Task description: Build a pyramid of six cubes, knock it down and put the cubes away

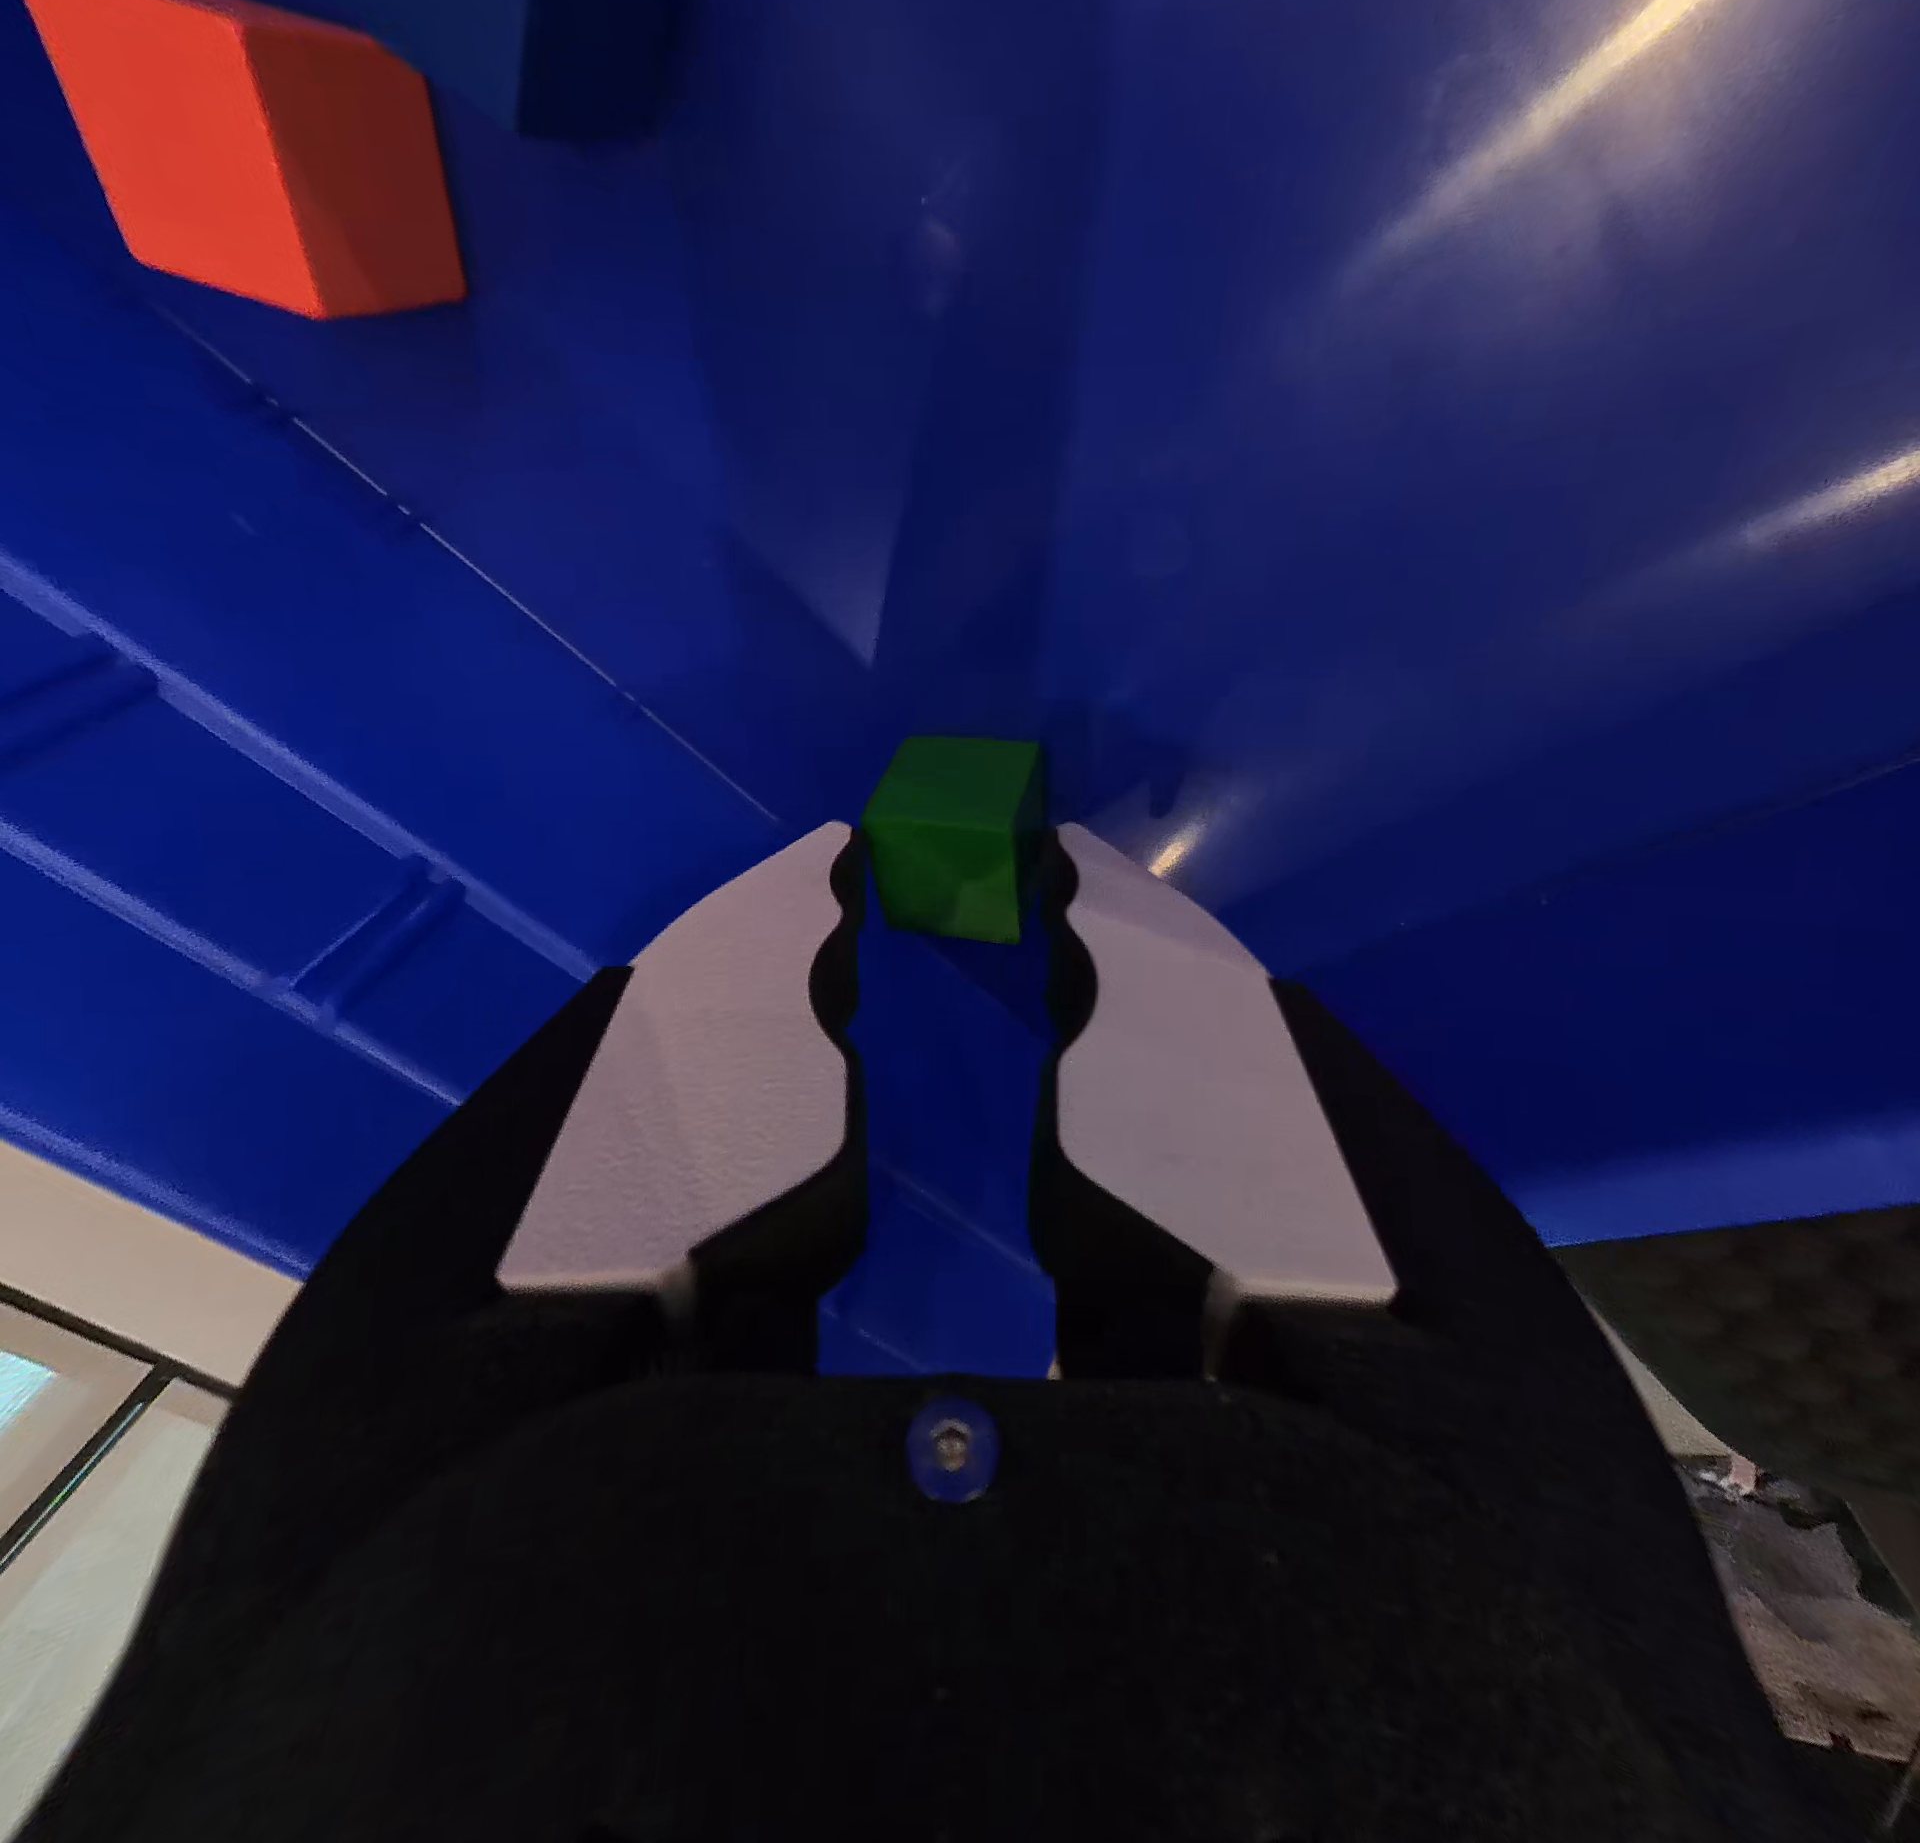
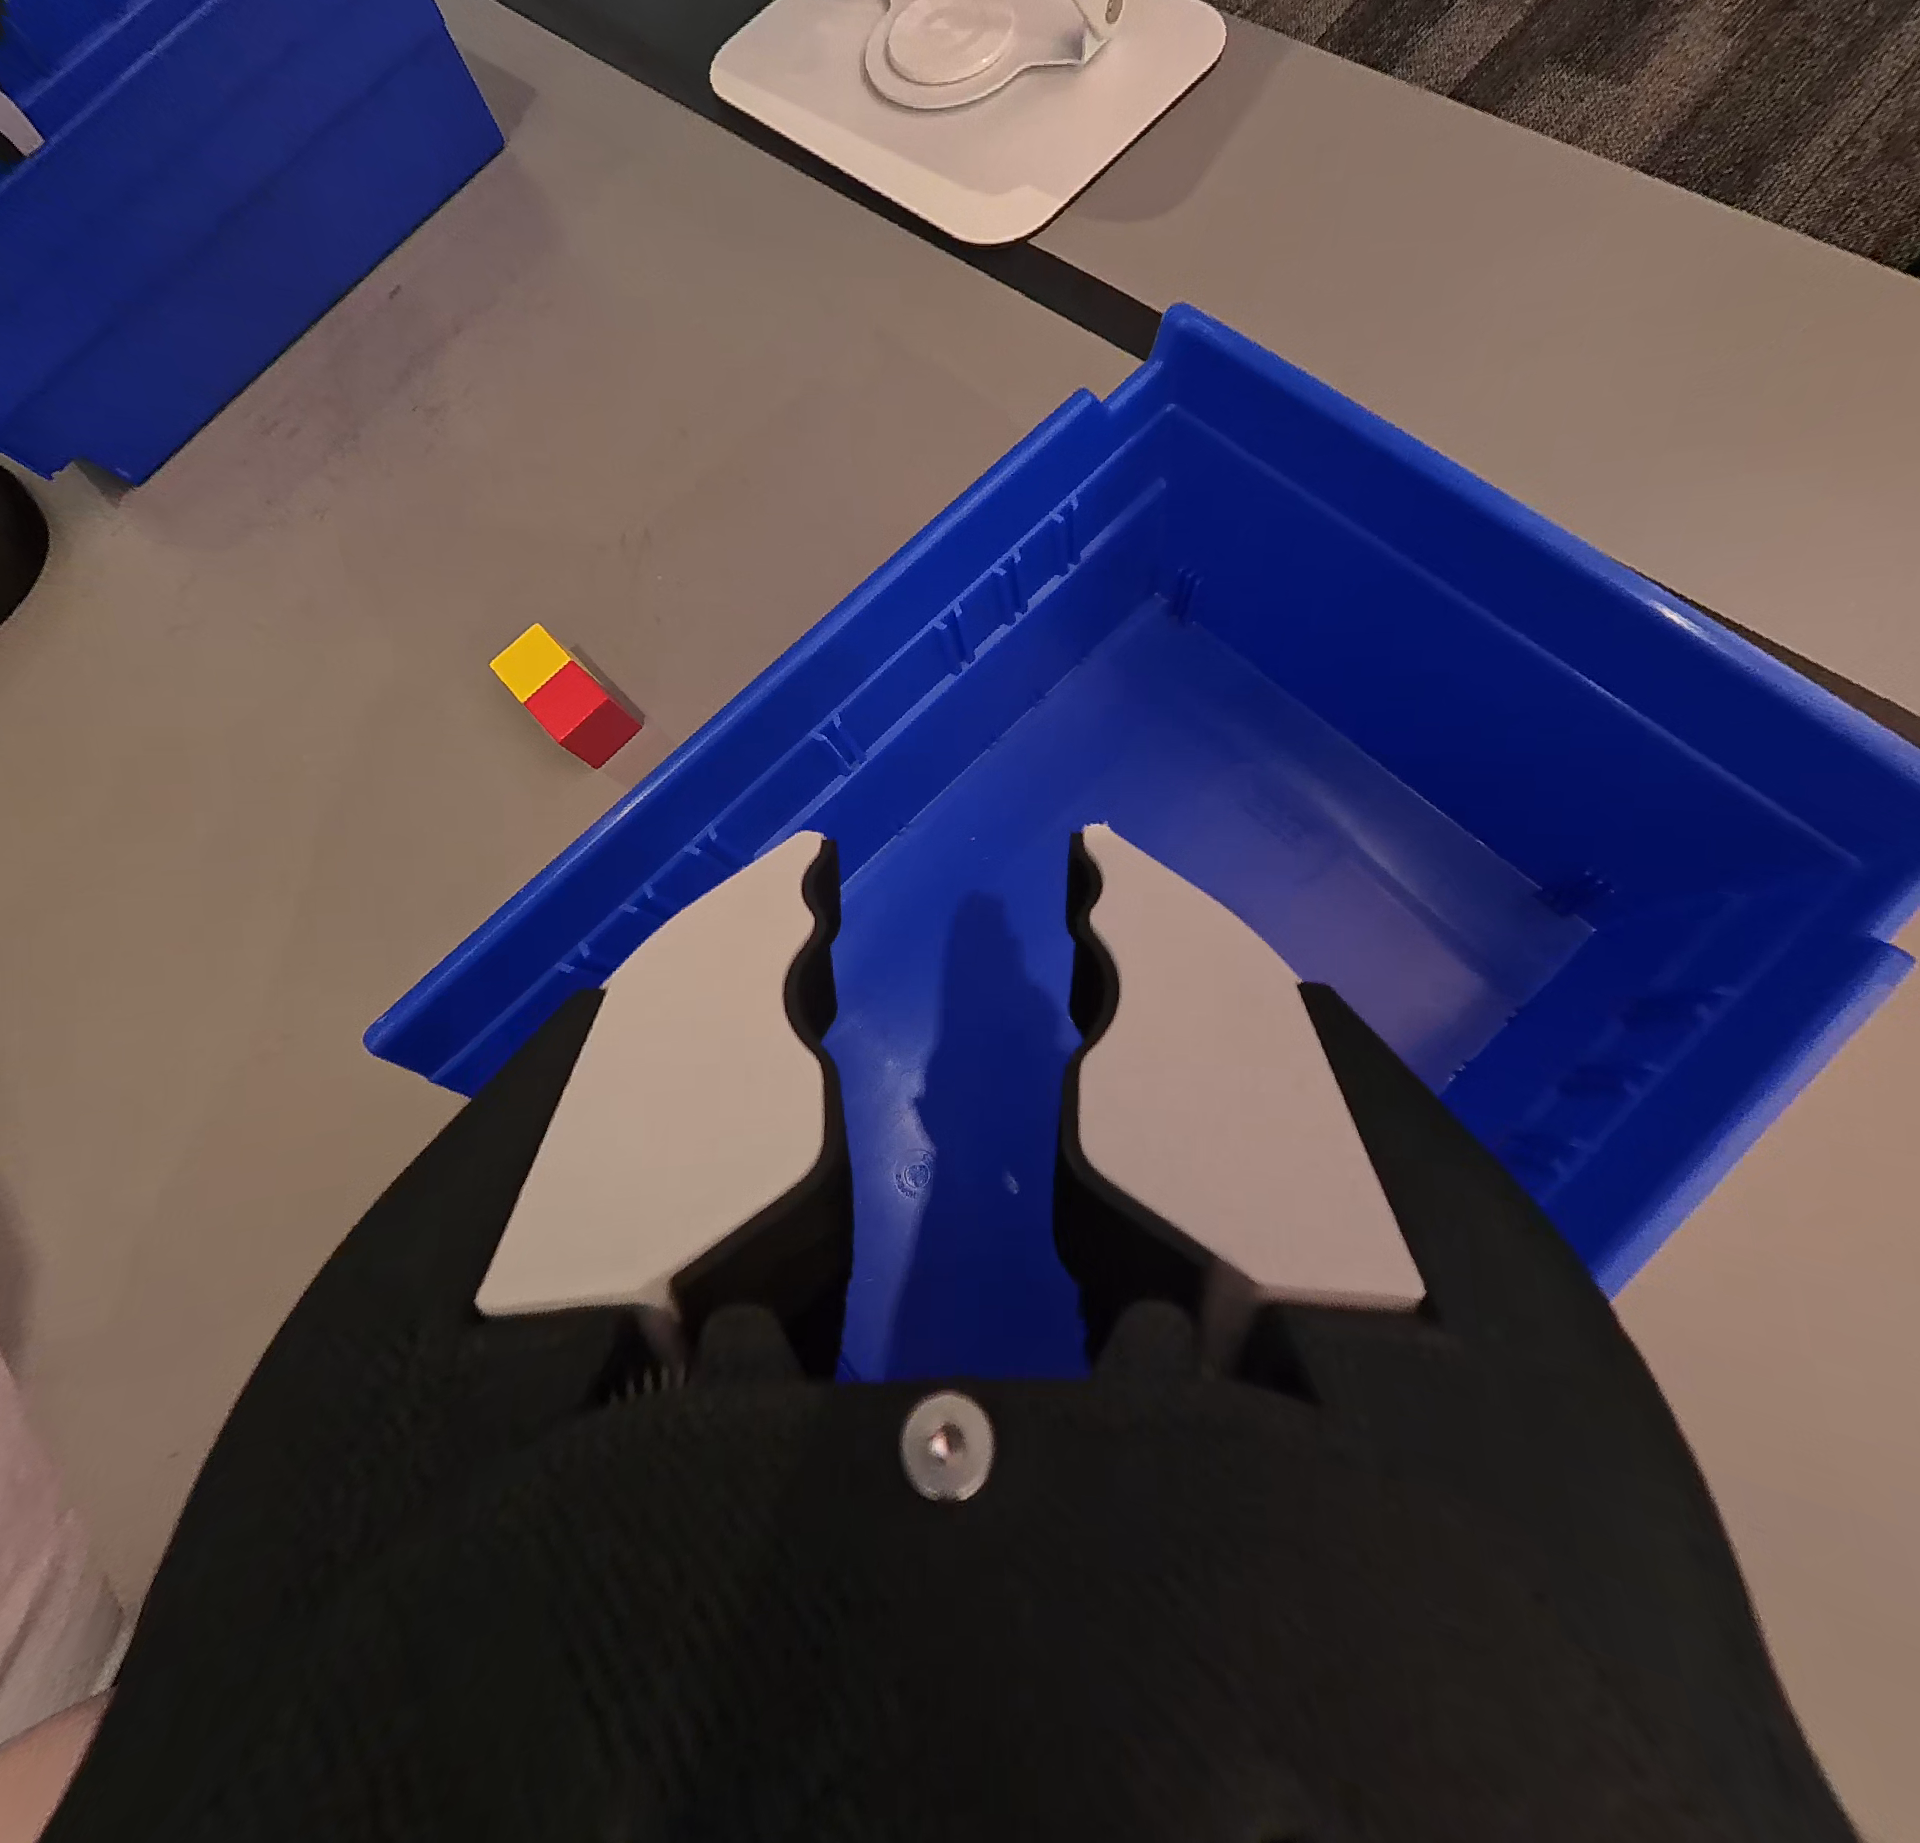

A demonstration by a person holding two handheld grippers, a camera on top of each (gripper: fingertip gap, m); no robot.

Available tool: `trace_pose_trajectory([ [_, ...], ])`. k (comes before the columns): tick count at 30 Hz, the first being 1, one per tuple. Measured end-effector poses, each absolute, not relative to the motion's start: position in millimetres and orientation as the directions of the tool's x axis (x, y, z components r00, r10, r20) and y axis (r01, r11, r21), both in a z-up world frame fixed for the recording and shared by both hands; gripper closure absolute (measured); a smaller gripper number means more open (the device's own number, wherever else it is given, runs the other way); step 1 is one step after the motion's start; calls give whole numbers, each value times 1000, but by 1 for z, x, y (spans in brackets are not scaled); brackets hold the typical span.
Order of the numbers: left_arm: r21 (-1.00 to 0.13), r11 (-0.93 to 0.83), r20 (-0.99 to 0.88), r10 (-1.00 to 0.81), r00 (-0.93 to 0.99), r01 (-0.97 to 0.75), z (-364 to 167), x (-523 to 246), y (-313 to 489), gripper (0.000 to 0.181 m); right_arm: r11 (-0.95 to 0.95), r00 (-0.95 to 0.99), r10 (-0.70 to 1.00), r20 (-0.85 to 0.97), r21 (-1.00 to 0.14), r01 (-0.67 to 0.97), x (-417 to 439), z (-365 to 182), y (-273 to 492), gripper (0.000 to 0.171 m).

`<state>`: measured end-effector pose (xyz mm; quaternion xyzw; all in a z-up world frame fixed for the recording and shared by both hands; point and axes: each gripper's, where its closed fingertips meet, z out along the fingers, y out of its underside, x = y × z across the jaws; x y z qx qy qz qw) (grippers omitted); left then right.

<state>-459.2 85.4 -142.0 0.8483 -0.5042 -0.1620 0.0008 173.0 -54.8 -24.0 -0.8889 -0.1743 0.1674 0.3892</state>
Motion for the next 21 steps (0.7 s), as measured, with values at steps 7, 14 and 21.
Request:
trace_pose_trajectory([
  [7, 130, -474, -322, -851, 415, -871, -122, -456, 91, 153, -636, 882, 442, -164, -750, 179, 174, -24, -56, 128],
  [14, 33, -422, -428, -825, 369, -906, -54, -433, 103, 154, -633, 882, 443, -162, -753, 180, 174, -23, -56, 128],
  [21, -232, -128, -483, -845, 228, -964, 44, -299, 74, 154, -633, 882, 445, -156, -751, 187, 173, -23, -56, 128],
])
